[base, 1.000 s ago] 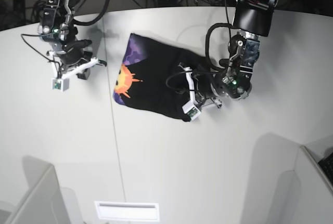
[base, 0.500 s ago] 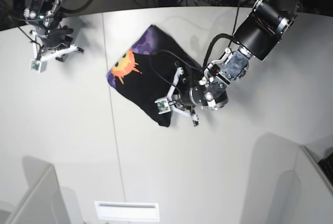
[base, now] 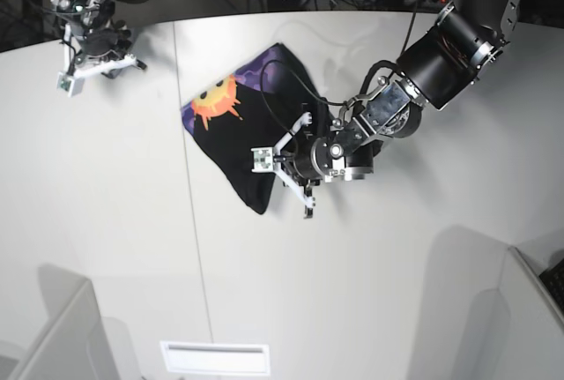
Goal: Fold the T-shirt properly
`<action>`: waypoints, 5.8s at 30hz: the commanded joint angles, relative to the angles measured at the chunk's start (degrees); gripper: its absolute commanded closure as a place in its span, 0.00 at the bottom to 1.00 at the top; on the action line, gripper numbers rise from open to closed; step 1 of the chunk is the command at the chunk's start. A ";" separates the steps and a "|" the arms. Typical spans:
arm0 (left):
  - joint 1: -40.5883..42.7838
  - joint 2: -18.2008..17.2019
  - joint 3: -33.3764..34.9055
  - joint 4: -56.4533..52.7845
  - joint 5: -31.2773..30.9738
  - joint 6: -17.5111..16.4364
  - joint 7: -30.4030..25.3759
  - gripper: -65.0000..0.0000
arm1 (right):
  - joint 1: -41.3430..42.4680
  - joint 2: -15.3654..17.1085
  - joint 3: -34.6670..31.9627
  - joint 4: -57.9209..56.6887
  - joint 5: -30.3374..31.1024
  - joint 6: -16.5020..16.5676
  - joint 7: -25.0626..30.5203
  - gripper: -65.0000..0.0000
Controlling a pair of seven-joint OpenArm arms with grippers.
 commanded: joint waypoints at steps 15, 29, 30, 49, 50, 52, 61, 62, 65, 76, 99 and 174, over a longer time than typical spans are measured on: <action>-5.25 -0.01 13.87 -4.20 5.04 -2.57 -12.30 1.00 | -0.18 -1.64 0.22 0.63 0.19 -0.33 0.96 1.00; -7.36 3.68 15.37 -8.33 5.04 -2.57 -18.19 1.00 | -0.09 -1.64 0.22 -3.59 0.19 -0.33 1.22 1.00; -7.62 4.04 16.33 -8.86 5.04 -2.57 -18.19 1.00 | -0.09 -1.64 0.22 -3.59 0.19 -0.33 1.22 1.00; -9.03 6.94 19.32 -9.38 5.48 -2.57 -17.75 1.00 | -0.53 -1.64 -0.31 -3.59 0.19 -0.15 0.87 1.00; -9.03 6.94 19.32 -9.38 5.48 -2.57 -17.75 1.00 | -0.53 -1.64 -0.31 -3.59 0.19 -0.15 0.87 1.00; -9.03 6.94 19.23 -9.38 5.39 -2.57 -17.66 1.00 | -0.53 -1.64 -0.31 -3.59 0.19 -0.15 0.87 1.00; -9.11 7.20 14.93 -9.38 5.57 -2.57 -17.66 0.61 | -0.53 -1.64 -0.31 -3.59 0.19 -0.07 0.87 1.00; -9.11 7.29 14.49 -9.21 5.57 -2.57 -17.66 0.51 | -0.53 -1.64 -0.31 -3.59 0.19 -0.07 0.87 1.00; -9.11 7.29 12.20 -8.77 5.57 -2.57 -17.66 0.26 | -0.53 -1.64 -0.40 -3.59 0.19 -0.07 0.87 1.00; -13.86 10.98 4.91 -6.31 5.04 -2.57 -17.66 0.14 | -0.36 -1.64 -0.49 -3.59 0.19 0.02 0.78 1.00; 3.28 1.84 -38.70 24.99 -11.57 -2.57 4.76 1.00 | -2.47 -1.29 -12.35 -0.33 0.01 -0.33 0.78 1.00; 67.90 -1.15 -55.14 -24.42 -3.49 -2.57 -70.05 1.00 | -26.73 12.69 -5.67 -26.79 -0.25 28.86 26.19 1.00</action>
